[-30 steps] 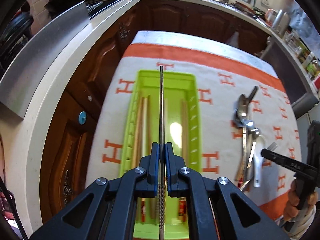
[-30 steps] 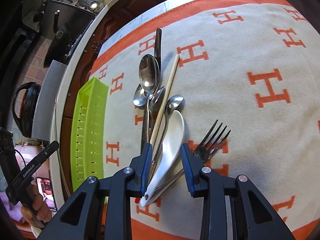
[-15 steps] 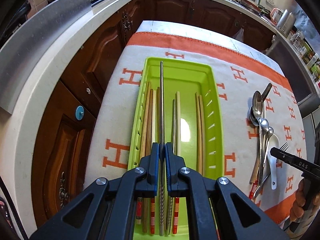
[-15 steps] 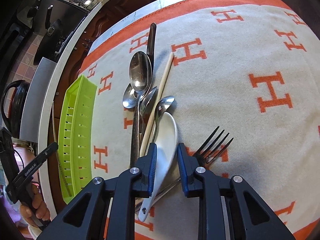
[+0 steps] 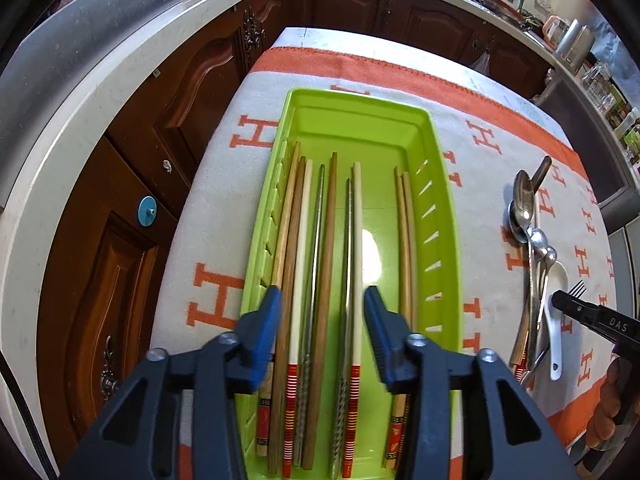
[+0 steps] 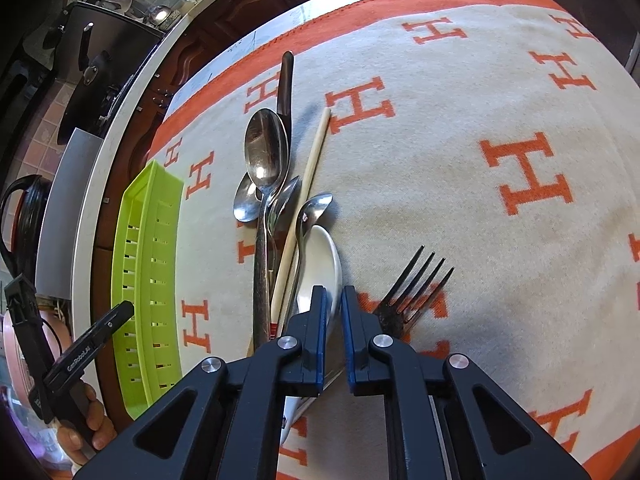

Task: Organize utensils
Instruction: 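Place the metal chopstick in the tray while the right tool reaches toward the white spoon, then grasp the white ceramic spoon with the right tool and carry it to the tray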

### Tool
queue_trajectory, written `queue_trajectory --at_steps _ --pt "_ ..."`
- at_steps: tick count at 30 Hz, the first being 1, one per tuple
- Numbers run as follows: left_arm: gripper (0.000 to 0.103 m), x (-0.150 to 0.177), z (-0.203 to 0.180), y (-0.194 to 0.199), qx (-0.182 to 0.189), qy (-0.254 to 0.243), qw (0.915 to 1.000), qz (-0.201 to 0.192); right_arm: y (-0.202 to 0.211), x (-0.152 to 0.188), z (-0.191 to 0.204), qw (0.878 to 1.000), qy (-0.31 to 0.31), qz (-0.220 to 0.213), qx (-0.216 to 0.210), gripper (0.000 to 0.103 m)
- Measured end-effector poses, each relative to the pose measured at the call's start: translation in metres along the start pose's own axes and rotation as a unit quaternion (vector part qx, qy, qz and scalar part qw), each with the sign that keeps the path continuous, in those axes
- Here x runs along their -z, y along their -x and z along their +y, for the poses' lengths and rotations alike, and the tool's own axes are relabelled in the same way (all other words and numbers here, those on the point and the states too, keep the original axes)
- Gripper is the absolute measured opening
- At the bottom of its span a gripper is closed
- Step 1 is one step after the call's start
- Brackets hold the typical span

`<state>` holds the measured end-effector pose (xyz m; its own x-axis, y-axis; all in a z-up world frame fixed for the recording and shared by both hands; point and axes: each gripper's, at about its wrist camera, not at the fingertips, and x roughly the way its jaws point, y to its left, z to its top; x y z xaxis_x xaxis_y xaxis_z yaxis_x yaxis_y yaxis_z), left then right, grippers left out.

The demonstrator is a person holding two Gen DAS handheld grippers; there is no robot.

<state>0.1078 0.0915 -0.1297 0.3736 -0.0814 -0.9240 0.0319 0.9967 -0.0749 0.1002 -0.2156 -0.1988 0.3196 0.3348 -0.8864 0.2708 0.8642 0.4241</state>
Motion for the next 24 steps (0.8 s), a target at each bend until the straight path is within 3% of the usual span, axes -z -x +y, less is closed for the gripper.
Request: queue_trajectory --at_steps 3,9,24 --pt "0.063 0.002 -0.004 0.005 -0.002 -0.003 1.0000 -0.009 0.001 0.001 0.000 1.000 -0.003 -0.001 0.000 0.007" --pt "0.077 0.010 -0.015 0.021 -0.024 -0.024 0.9990 -0.029 0.005 0.006 0.002 1.000 -0.002 -0.003 0.003 0.006" --pt "0.078 0.032 -0.012 0.061 -0.012 -0.015 0.9980 -0.061 0.044 0.027 0.029 0.999 0.012 -0.018 -0.033 0.006"
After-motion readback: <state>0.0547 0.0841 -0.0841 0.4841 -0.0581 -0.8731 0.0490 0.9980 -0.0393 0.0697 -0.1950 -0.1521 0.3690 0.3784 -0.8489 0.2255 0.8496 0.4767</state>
